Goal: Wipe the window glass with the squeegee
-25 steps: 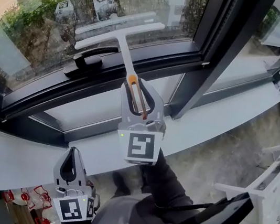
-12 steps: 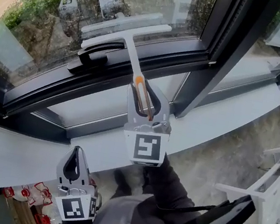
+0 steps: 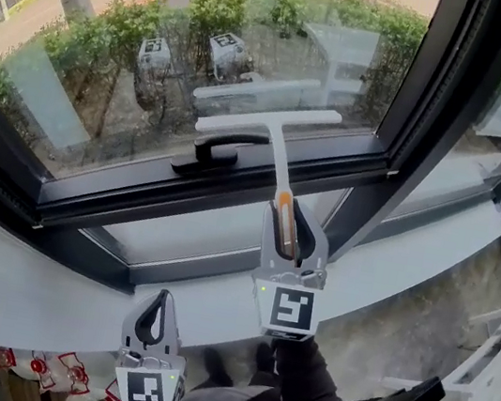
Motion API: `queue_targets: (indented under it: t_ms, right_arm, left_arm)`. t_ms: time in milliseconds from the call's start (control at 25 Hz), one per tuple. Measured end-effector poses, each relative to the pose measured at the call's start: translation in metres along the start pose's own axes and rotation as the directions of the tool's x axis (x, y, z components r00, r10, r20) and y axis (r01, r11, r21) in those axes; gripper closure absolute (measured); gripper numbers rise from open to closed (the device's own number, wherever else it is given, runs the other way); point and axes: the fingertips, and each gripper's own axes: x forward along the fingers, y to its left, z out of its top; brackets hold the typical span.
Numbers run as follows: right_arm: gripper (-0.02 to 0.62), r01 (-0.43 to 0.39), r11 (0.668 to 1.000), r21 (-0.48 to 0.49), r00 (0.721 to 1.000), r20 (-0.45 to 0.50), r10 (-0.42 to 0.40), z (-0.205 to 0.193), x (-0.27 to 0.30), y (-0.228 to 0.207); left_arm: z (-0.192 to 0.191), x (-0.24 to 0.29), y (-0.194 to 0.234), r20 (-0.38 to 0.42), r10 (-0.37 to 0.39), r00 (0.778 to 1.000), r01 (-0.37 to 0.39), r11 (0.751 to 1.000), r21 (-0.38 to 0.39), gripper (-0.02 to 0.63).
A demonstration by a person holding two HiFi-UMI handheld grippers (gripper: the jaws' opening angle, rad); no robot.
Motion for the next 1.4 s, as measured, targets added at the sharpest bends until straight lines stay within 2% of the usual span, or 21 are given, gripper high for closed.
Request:
queue_targets:
  t_ms: [120,280,400,520,640,800,880,1040,1240,1400]
  right_arm:
    - [0.465,0.004,1.0,0.006,0.999,0.037,-0.004,0.032,-0.002,0.009]
    - [0.465,-0.047,0.999,-0.002,0.993,0.105,0.047,0.072,0.007,0.024]
    - [0.464,-0.078,0.997,-0.027,0.984,0.156,0.081,0.094,0.019,0.032]
    - [0.465,-0.069,0.995,-0.071,0.971,0.224,0.083,0.114,0.027,0.041]
    - [0.463,-0.068,0.994,-0.086,0.969,0.232,0.086,0.12,0.038,0.053]
    - [0.463,-0.035,0.998,-0.048,0.963,0.265,0.046,0.127,0.048,0.066]
    - [0.465,-0.009,0.998,-0.061,0.957,0.29,0.026,0.133,0.048,0.072]
    - [0.465,0.0,0.996,-0.084,0.94,0.34,0.029,0.165,0.052,0.094]
    - [0.465,0.025,0.997,-0.069,0.923,0.385,0.004,0.209,0.066,0.112]
    - [0.465,0.056,0.995,-0.083,0.896,0.443,-0.014,0.246,0.084,0.107]
  left_arm:
    - [0.007,-0.007,0.005,0.0,-0.004,1.0,0.004,1.0,0.009,0.606]
    - [0.016,-0.007,0.014,0.022,0.051,0.998,-0.051,0.999,0.01,0.606]
    - [0.019,-0.009,0.017,0.028,0.086,0.996,-0.086,0.996,0.003,0.606]
    - [0.017,-0.013,0.025,0.02,0.118,0.993,-0.118,0.993,0.002,0.606]
    - [0.027,-0.012,0.037,0.038,0.142,0.989,-0.143,0.99,0.003,0.606]
    - [0.037,-0.012,0.057,0.069,0.143,0.987,-0.144,0.989,0.014,0.606]
    - [0.038,-0.013,0.072,0.075,0.143,0.987,-0.144,0.989,0.014,0.606]
    - [0.044,-0.014,0.098,0.083,0.134,0.987,-0.135,0.991,0.005,0.606]
    - [0.07,-0.019,0.119,0.098,0.081,0.992,-0.083,0.996,0.014,0.606]
    - [0.069,-0.015,0.134,0.127,0.103,0.987,-0.104,0.995,0.004,0.606]
